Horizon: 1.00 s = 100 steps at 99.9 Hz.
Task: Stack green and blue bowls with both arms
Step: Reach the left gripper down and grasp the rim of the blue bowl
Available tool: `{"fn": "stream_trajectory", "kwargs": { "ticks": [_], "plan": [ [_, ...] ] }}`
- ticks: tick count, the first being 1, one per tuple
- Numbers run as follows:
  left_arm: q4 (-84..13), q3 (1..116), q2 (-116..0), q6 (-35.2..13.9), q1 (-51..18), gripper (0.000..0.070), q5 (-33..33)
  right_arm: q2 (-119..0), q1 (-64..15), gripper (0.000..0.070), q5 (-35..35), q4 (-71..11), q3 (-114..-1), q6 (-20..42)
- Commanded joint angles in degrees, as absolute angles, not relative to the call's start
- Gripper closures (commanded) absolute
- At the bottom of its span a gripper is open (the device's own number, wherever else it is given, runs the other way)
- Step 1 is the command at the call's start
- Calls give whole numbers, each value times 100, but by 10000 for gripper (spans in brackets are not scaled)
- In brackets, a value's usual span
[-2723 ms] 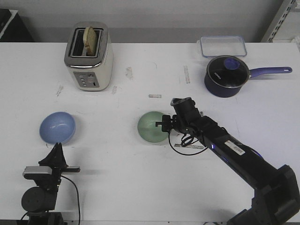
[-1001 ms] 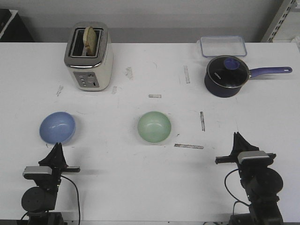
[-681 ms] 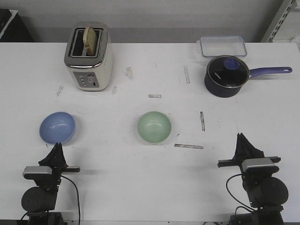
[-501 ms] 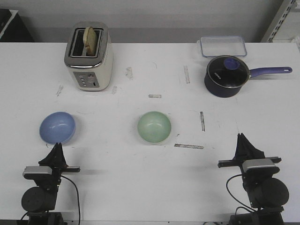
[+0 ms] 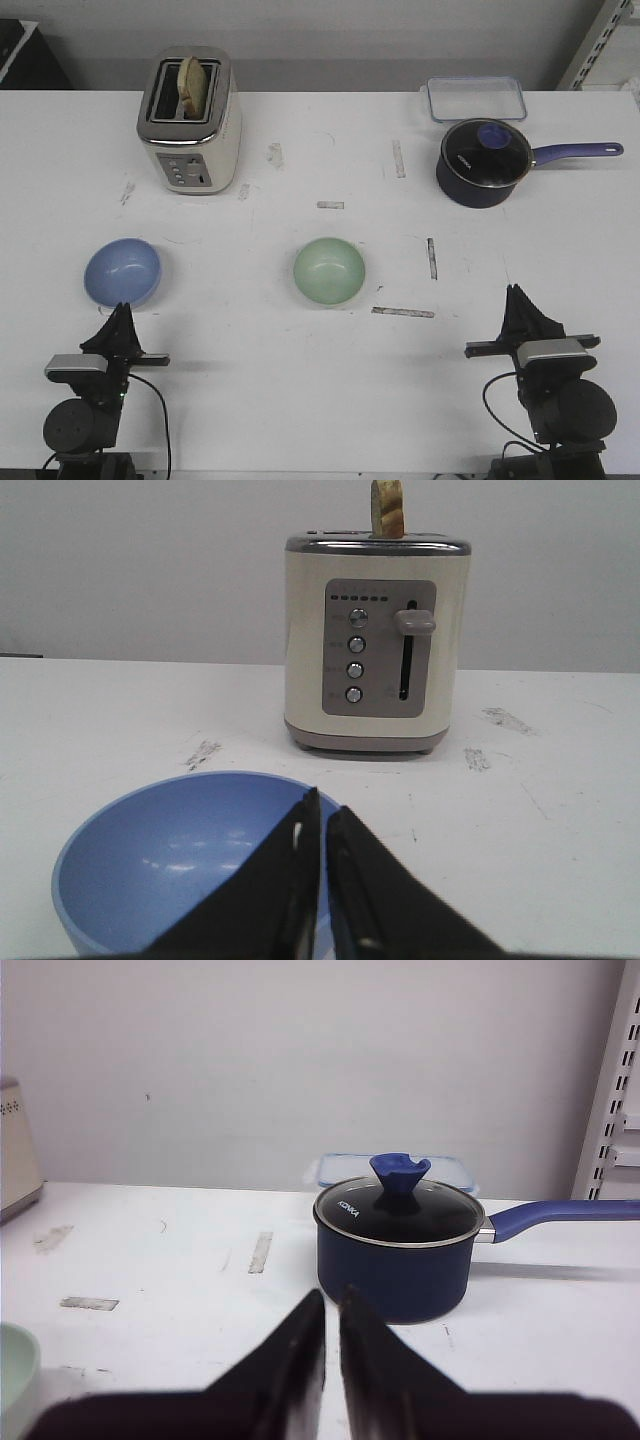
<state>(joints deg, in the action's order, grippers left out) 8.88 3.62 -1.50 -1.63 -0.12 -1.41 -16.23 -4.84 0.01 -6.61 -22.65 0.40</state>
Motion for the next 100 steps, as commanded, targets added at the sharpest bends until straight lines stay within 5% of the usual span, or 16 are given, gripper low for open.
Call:
{"fn": "stream_trajectory", "kwargs": {
  "ticks": [1,74,100],
  "plan": [
    [952,652,-270,-174,-1,699,-158,-1614,-491,685,1,-600,-2283,19],
    [-1608,4209,-4504,-95,3,699,-148,-1614,-491,685,1,-602,-2283,19],
    [-3002,5450,-5747,-617,283,699,-43,-1614,-491,685,1,-600,-2283,19]
  ]
}}
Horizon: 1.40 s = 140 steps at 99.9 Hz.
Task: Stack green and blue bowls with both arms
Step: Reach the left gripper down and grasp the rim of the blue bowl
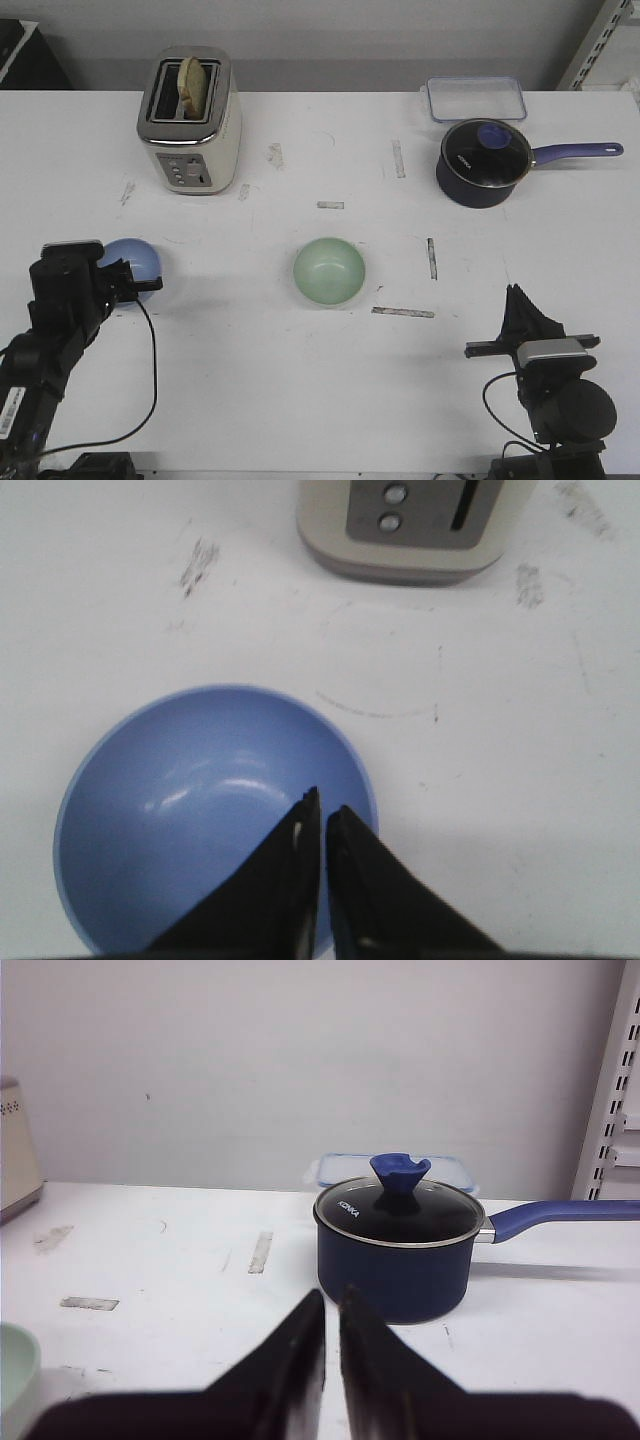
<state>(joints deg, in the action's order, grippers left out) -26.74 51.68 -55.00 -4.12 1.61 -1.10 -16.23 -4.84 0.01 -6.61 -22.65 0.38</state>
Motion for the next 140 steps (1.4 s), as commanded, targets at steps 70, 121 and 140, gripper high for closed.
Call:
{"fn": "stream_trajectory", "kwargs": {
  "ticks": [70,121,140],
  "plan": [
    [-5022,7175,-8160,-978,2322,119,650,-1614,-491,685,1,-600,-2283,19],
    [-4661,7175,-9144,-930,2239,500,650,-1614,-491,685,1,-600,-2283,19],
    [-4674,7175,-9146,-840,2235,689,650,-1614,-491,685,1,-600,-2283,19]
  ]
}}
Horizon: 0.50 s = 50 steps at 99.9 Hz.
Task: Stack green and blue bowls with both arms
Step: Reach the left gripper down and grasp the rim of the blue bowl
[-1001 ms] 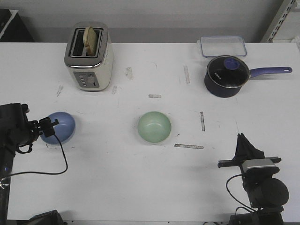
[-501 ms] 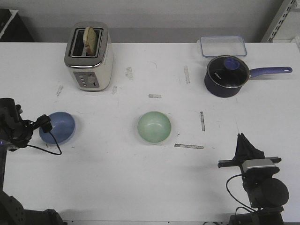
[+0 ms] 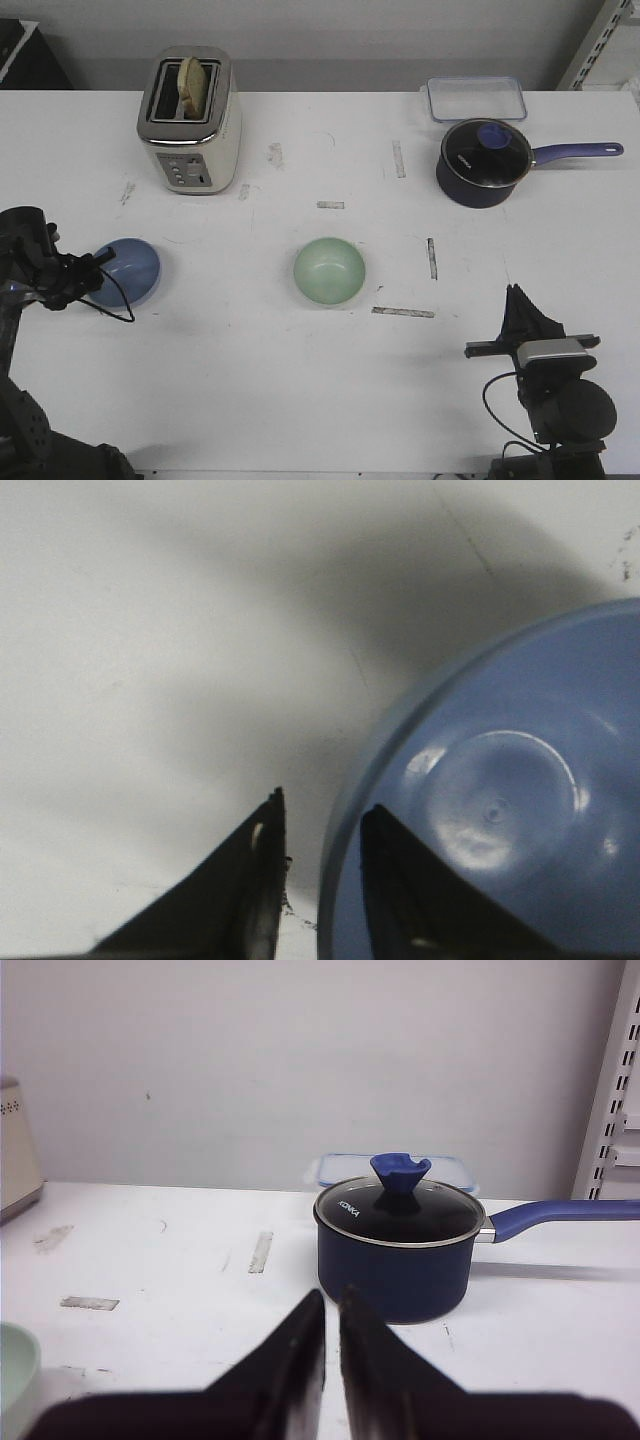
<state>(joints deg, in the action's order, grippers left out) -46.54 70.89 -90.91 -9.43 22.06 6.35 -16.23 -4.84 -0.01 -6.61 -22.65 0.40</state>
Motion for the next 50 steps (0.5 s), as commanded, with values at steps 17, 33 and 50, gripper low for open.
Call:
{"fn": "stream_trajectory", "kwargs": {
  "ticks": [17,33,50],
  "plan": [
    [-4797,7201,-9146,-838,2119,700,696,-1614,-491,685,1,-600,-2283,19],
    [-5212,7496,-9144,-792,1988,700,768,-1614,-491,685,1,-602,-2283,19],
    [-5697,8079,-9144,-690,1643,700,788,-1614,-491,685,1,-600,-2283,16]
  ]
}}
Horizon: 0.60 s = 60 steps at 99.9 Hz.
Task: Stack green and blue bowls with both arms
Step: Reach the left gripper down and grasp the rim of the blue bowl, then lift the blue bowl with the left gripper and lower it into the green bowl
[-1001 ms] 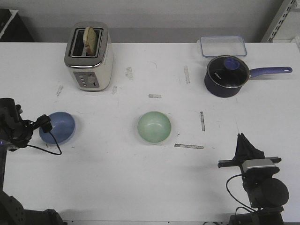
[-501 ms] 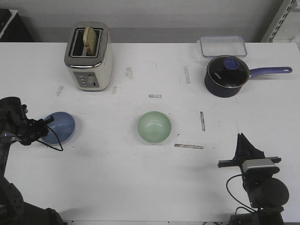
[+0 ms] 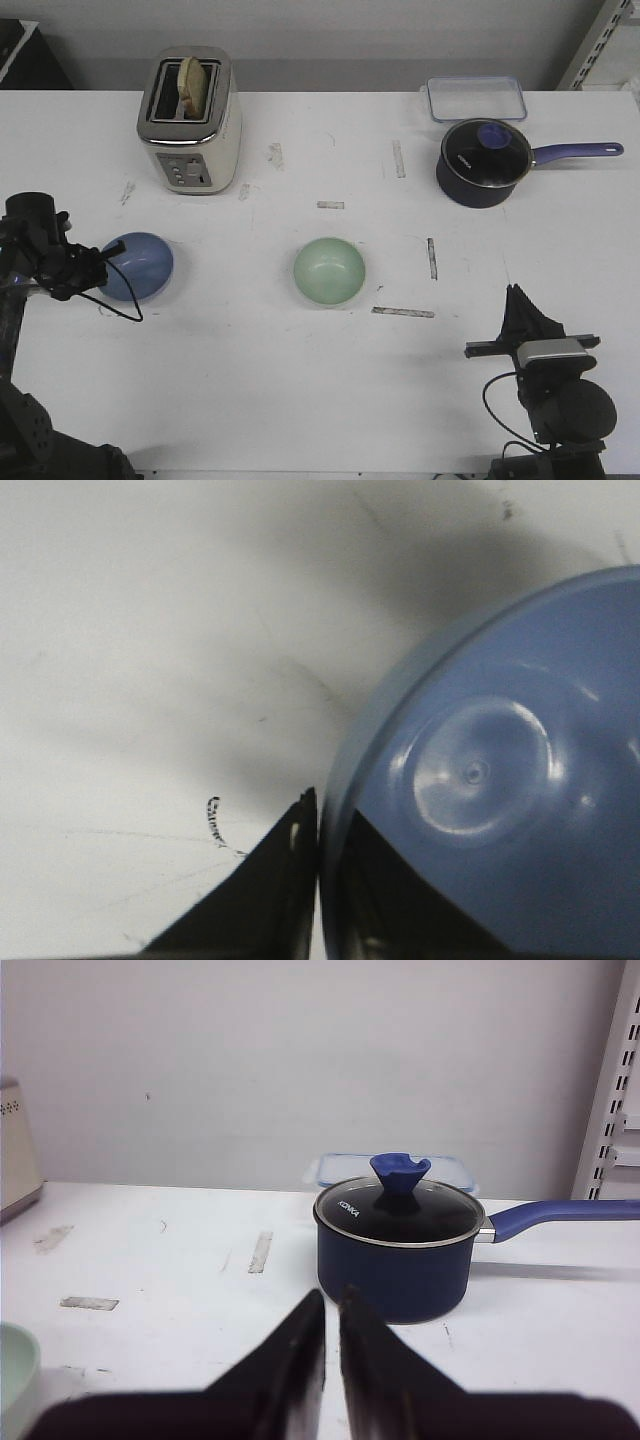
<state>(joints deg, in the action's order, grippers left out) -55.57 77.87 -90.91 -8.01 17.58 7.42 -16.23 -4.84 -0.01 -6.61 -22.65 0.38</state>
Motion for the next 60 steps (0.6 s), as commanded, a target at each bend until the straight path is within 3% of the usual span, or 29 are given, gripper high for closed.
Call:
{"fn": "stream_trajectory", "kwargs": {
  "ticks": [1,27,60],
  "plan": [
    [-5714,8114,-9144,-690,1619,700,797,-1614,-491,685,1,-602,-2283,19],
    [-5634,8753,-9142,-816,414,700,1966,-1614,-491,685,1,-600,-2283,16],
    [-3846,8755,-9247,-2032,-1844,700,1927,-1614,-491,685,1,-600,-2283,19]
  ]
}}
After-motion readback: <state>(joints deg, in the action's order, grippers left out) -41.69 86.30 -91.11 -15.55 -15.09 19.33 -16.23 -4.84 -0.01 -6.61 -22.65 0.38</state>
